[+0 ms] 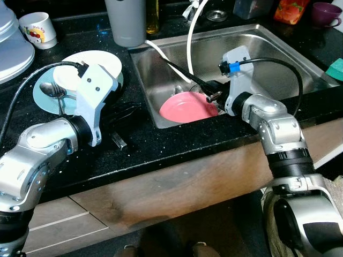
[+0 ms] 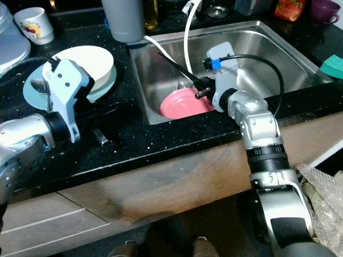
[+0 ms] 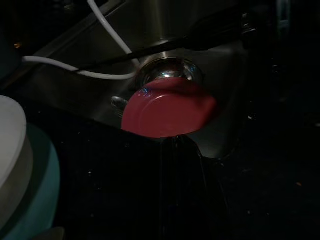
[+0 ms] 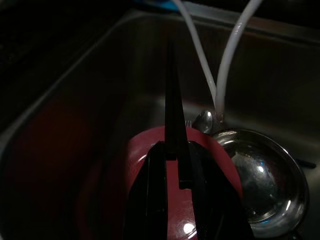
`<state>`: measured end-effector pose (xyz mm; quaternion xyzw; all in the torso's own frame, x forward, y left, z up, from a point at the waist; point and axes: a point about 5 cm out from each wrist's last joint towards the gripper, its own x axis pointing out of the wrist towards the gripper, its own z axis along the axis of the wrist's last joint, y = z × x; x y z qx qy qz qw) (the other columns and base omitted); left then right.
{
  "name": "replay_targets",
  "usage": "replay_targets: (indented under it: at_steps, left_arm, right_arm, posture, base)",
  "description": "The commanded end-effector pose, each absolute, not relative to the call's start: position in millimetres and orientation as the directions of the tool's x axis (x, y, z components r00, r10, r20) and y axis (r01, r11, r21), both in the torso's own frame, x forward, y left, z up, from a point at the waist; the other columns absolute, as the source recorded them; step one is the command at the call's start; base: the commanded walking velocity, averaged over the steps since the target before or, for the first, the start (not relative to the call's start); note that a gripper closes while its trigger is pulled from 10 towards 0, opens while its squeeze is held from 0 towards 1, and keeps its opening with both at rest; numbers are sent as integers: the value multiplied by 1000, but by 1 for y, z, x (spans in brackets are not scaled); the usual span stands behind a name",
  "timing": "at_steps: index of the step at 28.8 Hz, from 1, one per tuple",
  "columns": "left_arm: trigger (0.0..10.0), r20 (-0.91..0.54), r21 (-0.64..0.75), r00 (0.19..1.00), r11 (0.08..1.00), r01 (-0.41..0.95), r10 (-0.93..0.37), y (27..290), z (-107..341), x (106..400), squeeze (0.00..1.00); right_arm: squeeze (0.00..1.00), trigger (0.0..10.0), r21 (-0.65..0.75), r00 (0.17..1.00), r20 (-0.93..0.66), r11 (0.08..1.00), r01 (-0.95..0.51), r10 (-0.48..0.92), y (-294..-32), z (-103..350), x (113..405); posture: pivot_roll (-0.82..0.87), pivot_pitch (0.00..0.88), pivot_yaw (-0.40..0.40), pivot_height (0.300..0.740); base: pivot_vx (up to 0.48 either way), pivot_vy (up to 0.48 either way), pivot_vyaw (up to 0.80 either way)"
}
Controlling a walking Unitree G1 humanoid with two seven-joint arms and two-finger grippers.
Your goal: Kitchen organization
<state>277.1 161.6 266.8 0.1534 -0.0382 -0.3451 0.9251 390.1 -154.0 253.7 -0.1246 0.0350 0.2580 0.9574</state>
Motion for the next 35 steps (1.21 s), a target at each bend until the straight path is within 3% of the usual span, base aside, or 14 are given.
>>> replay_targets:
  at_steps: [1,2,3,11,22,23,24,26,32,33,34,35]
  left_arm:
    - [10000,-52,309,749,702,641,-661,160,265,273,0]
    - [10000,-52,309,749,702,641,-661,160,265,273,0]
    - [10000,-52,309,745,699,645,-665,159,265,273,0]
    - [10000,-44,317,725,679,663,-687,151,268,274,0]
    - [10000,-39,315,726,681,661,-687,150,268,276,0]
    - [10000,-39,315,726,681,661,-686,150,268,276,0]
    - [10000,-39,314,727,682,661,-686,150,269,276,0]
    - [10000,-37,314,728,684,659,-684,151,269,277,0]
    - [10000,-28,315,738,695,646,-674,153,271,278,0]
    - [10000,-26,317,741,698,643,-671,154,271,278,0]
    - [10000,-24,319,742,699,640,-669,154,272,279,0]
    - [10000,-23,320,743,699,640,-669,154,272,279,0]
  right_arm:
    - [0,7020,-256,853,-164,814,-521,495,-153,251,394]
    - [0,7020,-256,853,-164,814,-521,495,-153,251,394]
    - [0,10000,-270,849,-178,805,-528,498,-152,250,396]
    - [0,10000,-380,834,-255,742,-552,490,-149,244,404]
    - [0,10000,-406,827,-276,721,-562,490,-152,240,407]
    - [125,10000,-406,826,-277,720,-563,491,-152,240,407]
    - [549,10000,-406,826,-278,719,-564,491,-152,240,408]
    - [1000,10000,-404,825,-277,719,-565,492,-152,239,408]
    - [996,10000,-425,839,-264,723,-544,476,-155,241,410]
    - [624,10000,-430,844,-259,726,-537,470,-155,241,410]
    - [0,10000,-432,847,-256,728,-532,466,-156,242,410]
    - [0,10000,-434,848,-254,729,-529,465,-156,242,411]
  posture:
    - [51,181,8,740]
    - [51,181,8,740]
    - [52,181,8,740]
    - [56,180,4,740]
    - [54,172,5,740]
    - [54,172,5,740]
    - [54,172,5,740]
    - [55,166,7,740]
    - [54,161,9,740]
    - [53,157,9,740]
    - [53,157,9,740]
    - [53,157,9,740]
  base:
    - [0,0,0]
    - [0,0,0]
    - [0,0,0]
    - [0,0,0]
    - [0,0,0]
    - [0,0,0]
    - [0,0,0]
    - [0,0,0]
    - [0,0,0]
    - [0,0,0]
    - [0,0,0]
    - [0,0,0]
